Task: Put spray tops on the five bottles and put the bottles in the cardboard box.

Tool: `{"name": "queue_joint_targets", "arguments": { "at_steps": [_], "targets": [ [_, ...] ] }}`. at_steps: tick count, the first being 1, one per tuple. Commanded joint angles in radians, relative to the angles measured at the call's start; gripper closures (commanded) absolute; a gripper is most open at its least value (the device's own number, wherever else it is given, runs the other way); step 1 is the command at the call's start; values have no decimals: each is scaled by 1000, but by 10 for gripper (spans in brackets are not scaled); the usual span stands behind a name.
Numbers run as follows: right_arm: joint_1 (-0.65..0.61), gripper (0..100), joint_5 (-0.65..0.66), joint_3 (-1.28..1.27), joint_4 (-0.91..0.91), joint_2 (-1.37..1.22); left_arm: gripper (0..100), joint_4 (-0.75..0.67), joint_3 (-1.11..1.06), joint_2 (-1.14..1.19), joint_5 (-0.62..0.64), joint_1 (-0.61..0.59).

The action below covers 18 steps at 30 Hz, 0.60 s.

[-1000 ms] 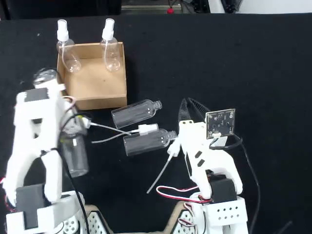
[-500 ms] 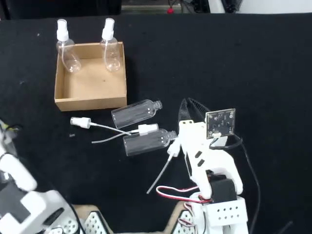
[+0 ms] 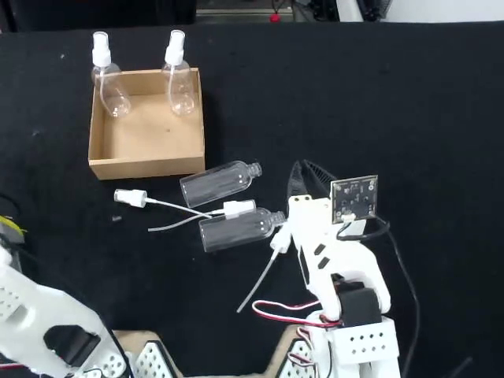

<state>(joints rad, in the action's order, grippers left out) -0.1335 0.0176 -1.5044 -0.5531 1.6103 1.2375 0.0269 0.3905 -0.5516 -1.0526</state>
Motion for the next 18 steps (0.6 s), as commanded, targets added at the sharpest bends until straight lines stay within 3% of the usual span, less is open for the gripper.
{"name": "queue_joint_targets", "arguments": {
  "at_steps": [1, 5, 18],
  "targets": [
    [-11, 973, 9, 10, 34, 12, 756, 167, 231, 11, -69, -12],
    [-11, 973, 9, 10, 34, 12, 754, 279, 318, 12, -117, -2],
    [-11, 973, 9, 10, 34, 12, 753, 276, 364, 163, -187, 71]
  ]
}}
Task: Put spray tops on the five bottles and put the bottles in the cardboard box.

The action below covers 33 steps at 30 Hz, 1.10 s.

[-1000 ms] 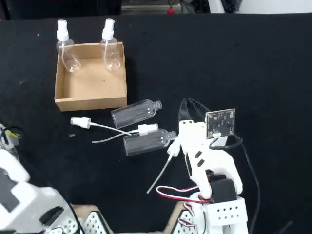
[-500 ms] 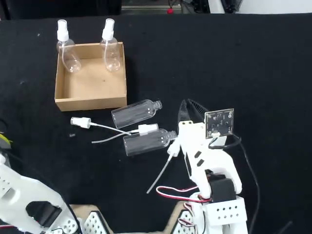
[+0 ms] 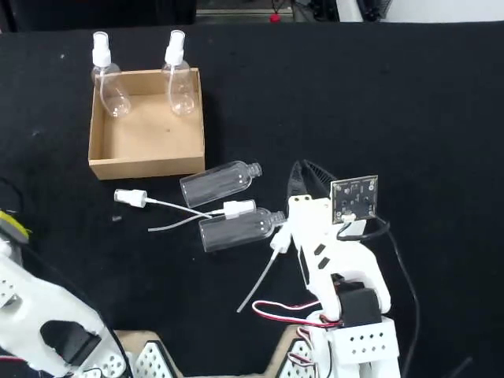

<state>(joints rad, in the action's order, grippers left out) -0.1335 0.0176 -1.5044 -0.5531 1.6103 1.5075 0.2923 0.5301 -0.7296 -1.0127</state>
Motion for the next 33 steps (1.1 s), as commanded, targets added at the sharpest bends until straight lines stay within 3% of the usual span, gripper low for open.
{"name": "queue_joint_targets", "arguments": {
  "at_steps": [1, 9, 14, 19, 28, 33],
  "targets": [
    [-11, 973, 9, 10, 34, 12, 755, 11, 119, 35, -8, 33],
    [-11, 973, 9, 10, 34, 12, 750, 98, 254, 48, -9, 31],
    [-11, 973, 9, 10, 34, 12, 667, 95, 292, 55, -12, 74],
    [-6, 973, 9, 10, 34, 12, 697, 109, 288, 46, -32, 134],
    [-11, 973, 9, 10, 34, 12, 700, 173, 426, 57, -35, 42],
    [-11, 973, 9, 10, 34, 12, 700, 238, 420, 57, -210, 35]
  ]
}}
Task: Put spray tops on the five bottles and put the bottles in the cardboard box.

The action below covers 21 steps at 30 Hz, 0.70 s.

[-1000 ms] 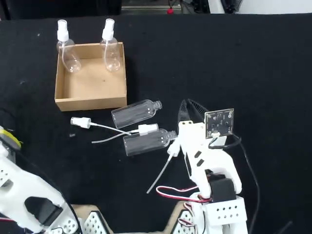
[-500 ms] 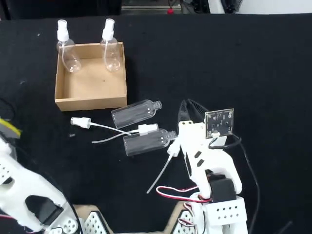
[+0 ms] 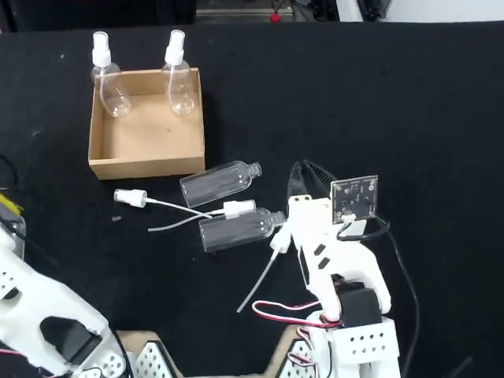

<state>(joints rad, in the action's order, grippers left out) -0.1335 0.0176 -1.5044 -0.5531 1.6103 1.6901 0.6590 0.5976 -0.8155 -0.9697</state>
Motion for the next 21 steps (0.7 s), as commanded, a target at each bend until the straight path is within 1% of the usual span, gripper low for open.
{"name": "queue_joint_targets", "arguments": {
  "at_steps": [1, 7, 12, 16, 21],
  "targets": [
    [-11, 973, 9, 10, 34, 12, 700, 60, 50, -11, -147, -8],
    [-9, 973, 9, 10, 34, 12, 700, 68, 33, -23, -161, -16],
    [-11, 973, 9, 10, 34, 12, 701, 68, 22, -41, -132, -81],
    [-11, 973, 9, 10, 34, 12, 701, 68, -99, -100, -132, -87],
    [-9, 973, 9, 8, 34, 12, 701, 68, -188, -232, -146, -79]
  ]
}}
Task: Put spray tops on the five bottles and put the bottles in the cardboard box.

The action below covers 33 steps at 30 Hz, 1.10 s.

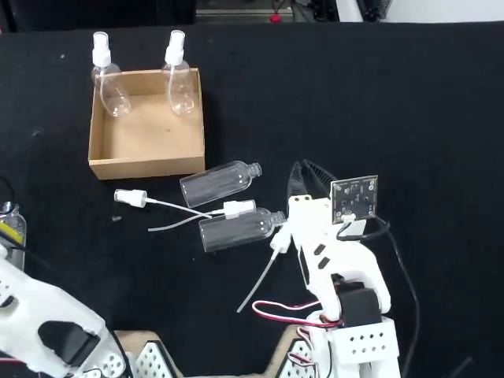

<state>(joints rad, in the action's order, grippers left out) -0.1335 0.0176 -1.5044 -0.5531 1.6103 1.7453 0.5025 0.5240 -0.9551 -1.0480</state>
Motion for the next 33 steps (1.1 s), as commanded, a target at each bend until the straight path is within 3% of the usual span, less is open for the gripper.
{"name": "queue_joint_targets", "arguments": {
  "at_steps": [1, 4, 11, 23, 33],
  "targets": [
    [-9, 973, 9, 8, 34, 12, 701, 12, -50, -193, -21, -1],
    [-9, 973, 9, 8, 34, 12, 700, -28, -96, -273, -48, 7],
    [-8, 973, 9, 8, 34, 12, 696, -342, -294, -227, -2, 54],
    [-6, 973, 9, 8, 34, 12, 700, -358, -305, -127, 6, 127],
    [-9, 973, 9, 8, 34, 12, 700, -414, -306, -75, -2, 108]
  ]
}}
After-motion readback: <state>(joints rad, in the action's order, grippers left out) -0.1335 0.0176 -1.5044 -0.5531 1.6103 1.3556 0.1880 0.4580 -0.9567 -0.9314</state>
